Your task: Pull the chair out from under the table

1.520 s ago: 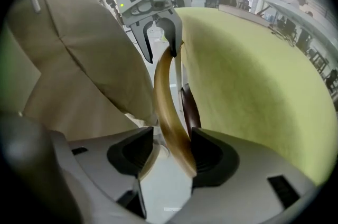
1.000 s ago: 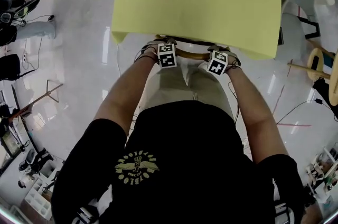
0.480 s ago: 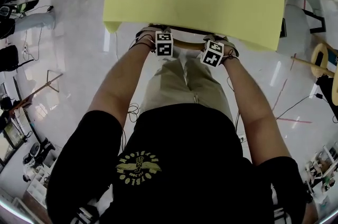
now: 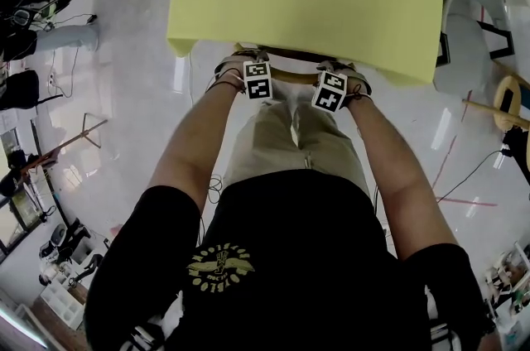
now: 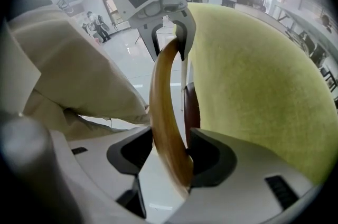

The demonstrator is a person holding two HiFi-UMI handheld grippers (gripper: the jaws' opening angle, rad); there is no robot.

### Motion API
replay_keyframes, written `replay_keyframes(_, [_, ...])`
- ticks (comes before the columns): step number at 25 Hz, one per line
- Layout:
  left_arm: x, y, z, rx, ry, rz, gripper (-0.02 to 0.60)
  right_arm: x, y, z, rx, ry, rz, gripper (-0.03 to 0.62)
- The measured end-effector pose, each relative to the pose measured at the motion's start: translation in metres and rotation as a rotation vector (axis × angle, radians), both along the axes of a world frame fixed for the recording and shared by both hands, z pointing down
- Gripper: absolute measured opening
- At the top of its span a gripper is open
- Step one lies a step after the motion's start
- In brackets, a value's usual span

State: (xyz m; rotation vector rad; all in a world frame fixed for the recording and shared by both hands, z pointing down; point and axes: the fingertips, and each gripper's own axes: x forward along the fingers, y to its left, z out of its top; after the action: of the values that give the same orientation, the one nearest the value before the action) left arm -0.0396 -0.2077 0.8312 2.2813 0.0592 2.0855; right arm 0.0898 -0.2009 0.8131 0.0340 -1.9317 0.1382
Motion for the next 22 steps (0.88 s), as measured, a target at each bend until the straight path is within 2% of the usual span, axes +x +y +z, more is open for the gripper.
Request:
replay_keyframes(7, [-0.002,0.012,0.002,0.001,0.027,0.01,0.219,-0.001,0.012,0.002,0.027,-0.001,-0.014,0.21])
replay_keyframes(14, [-0.003,0.032,0.0,0.026,0.068,0.039,0.215,-0.003,0.032,0.006,0.016,0.046,0.015,0.209])
replay_keyframes(22, [-0.011,0.076,-0.002,-0.028,0.108,0.064,0.207,-0.008,0.076,0.01,0.061,0.138,0.098,0.209])
